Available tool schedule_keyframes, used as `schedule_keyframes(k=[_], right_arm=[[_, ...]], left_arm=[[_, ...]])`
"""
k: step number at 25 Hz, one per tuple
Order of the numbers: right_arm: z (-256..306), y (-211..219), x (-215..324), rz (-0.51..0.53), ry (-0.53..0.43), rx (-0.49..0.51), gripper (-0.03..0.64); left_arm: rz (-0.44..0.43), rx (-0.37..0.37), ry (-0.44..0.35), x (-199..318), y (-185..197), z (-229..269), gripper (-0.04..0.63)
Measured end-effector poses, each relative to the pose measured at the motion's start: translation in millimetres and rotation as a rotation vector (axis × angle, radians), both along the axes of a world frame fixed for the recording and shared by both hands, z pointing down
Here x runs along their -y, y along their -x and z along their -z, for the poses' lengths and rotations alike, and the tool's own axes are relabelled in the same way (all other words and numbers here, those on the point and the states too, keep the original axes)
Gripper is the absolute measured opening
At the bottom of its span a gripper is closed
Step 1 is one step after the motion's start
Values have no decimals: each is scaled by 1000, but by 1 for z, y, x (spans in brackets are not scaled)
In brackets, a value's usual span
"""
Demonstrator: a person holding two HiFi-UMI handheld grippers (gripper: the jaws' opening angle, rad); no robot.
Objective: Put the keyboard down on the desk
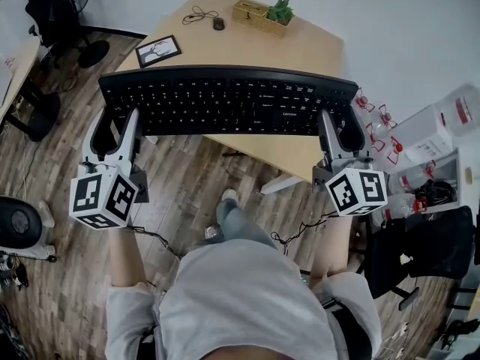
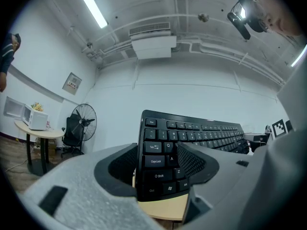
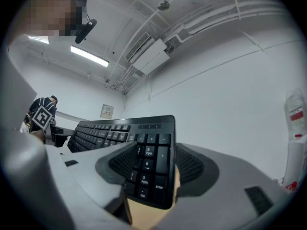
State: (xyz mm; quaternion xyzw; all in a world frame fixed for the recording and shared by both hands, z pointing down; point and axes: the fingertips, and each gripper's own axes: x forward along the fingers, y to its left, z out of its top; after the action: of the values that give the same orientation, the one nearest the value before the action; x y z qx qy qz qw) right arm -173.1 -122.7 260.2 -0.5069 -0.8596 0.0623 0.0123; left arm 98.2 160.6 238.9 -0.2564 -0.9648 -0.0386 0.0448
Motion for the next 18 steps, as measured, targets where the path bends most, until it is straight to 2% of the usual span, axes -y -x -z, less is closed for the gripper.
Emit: schedule_keyframes(k=[14, 18], right_arm=[[-8, 7, -8, 37, 64, 40, 241], [-4, 29, -33, 55, 77, 41, 241]], left_arm=[[41, 38, 61, 5, -5, -1, 252], [60, 41, 73, -15, 12, 5, 252]])
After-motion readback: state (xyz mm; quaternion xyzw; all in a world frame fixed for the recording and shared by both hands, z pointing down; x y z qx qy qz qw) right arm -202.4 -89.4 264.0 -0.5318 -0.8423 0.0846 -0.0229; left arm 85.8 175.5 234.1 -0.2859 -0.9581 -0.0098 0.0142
